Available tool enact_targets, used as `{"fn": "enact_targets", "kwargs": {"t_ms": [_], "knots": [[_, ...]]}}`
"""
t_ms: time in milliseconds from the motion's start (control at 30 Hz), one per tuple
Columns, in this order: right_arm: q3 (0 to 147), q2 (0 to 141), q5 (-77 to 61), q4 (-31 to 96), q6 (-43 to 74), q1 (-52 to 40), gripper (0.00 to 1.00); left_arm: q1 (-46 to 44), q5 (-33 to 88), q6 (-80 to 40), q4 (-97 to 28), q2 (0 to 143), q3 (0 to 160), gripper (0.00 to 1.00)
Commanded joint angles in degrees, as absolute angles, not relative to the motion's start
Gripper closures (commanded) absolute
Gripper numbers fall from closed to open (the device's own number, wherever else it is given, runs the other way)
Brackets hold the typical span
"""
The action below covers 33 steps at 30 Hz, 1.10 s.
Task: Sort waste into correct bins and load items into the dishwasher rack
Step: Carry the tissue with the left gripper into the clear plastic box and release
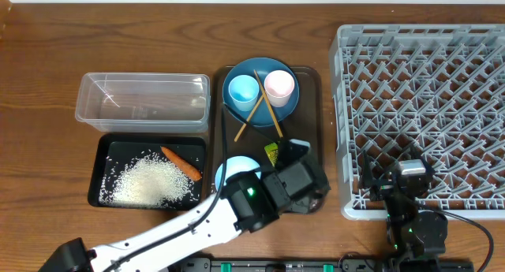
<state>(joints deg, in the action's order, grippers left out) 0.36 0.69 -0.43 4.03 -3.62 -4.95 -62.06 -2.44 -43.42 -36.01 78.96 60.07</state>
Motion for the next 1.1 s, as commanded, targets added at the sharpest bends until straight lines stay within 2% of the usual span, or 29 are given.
{"fn": "enact_targets", "kwargs": {"t_ms": [0, 333, 600, 900, 1067], "knots": [[0.3, 0.4, -0.4, 4.3, -4.4, -5.3, 0.01, -59.8, -2.0, -40.7, -36.9, 76.6, 59.6, 0.93], [0.3, 0.4, -0.4, 4.3, -4.4, -5.3, 0.01, -43.3, -14.5, -35.9, -40.3, 68.4, 59.6, 0.93], [0.3, 0.4, -0.4, 4.3, -4.4, -5.3, 0.01, -28.9, -23.1, -35.8, -37.8, 71.1, 59.6, 0.93], [0.3, 0.4, -0.4, 4.3, -4.4, -5.3, 0.01, -15.4, -22.8, -35.8, -32.7, 81.8, 59.6, 0.93], [0.3, 0.4, -0.4, 4.3, -4.4, -5.3, 0.01, -9.2, -13.9, -34.9, -29.4, 86.9, 59.6, 0.93]]}}
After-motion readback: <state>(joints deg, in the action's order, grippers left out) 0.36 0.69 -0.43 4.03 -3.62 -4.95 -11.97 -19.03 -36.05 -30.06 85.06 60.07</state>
